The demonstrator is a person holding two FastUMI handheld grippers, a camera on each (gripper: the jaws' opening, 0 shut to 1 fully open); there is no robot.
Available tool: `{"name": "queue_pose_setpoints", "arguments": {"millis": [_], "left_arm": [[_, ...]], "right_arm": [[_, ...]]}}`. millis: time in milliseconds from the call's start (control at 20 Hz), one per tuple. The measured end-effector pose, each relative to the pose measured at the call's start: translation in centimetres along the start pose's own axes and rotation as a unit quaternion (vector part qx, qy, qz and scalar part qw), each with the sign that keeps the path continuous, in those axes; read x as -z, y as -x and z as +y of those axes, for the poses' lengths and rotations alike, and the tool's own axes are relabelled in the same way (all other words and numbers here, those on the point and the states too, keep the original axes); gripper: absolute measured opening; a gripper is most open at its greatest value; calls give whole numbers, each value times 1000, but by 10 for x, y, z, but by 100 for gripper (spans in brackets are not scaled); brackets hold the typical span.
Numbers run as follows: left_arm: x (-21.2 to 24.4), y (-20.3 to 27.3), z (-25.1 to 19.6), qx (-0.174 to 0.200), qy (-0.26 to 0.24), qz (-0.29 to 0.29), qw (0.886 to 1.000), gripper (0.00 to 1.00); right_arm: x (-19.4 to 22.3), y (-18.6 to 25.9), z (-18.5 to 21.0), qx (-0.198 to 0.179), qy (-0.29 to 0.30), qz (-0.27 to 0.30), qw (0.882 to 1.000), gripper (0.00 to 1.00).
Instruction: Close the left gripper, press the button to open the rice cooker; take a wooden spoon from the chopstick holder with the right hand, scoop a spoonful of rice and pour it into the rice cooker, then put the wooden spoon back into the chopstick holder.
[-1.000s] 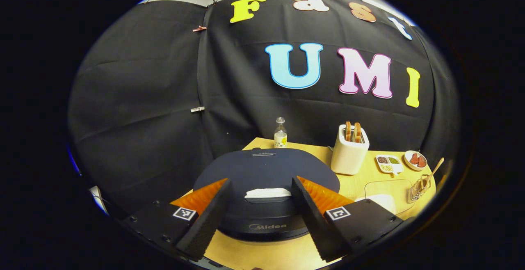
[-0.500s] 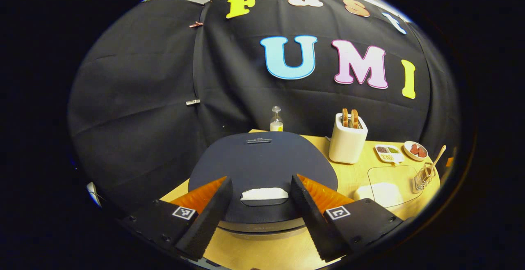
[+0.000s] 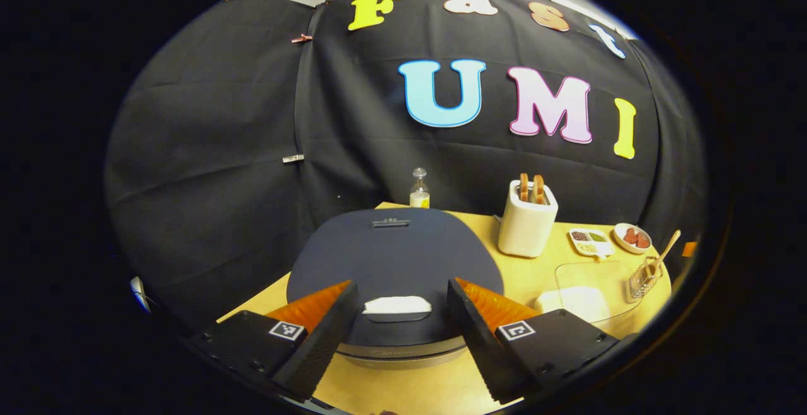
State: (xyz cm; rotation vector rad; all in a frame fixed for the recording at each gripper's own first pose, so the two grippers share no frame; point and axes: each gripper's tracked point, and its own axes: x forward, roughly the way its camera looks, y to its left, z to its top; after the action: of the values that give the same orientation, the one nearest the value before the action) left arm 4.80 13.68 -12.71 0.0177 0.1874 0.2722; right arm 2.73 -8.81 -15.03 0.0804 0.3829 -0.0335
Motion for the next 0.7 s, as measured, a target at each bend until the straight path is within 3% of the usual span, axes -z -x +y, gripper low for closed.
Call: {"name": "queue_pose_setpoints", "arguments": {"millis": [350,550,700], "left_arm": [[-102,66,-86,68,-27,-112,991,95],[-111,107,-139,118,-20,-127,985,92],[-105,123,-162,121,-21,-116,986,95]], "right_arm": [[-75,36,-5,-12,38,-89,995,99],[-80,57,1,-34,28,-111,993,98],[-71,67,14,-55,35,-110,992,98]]}}
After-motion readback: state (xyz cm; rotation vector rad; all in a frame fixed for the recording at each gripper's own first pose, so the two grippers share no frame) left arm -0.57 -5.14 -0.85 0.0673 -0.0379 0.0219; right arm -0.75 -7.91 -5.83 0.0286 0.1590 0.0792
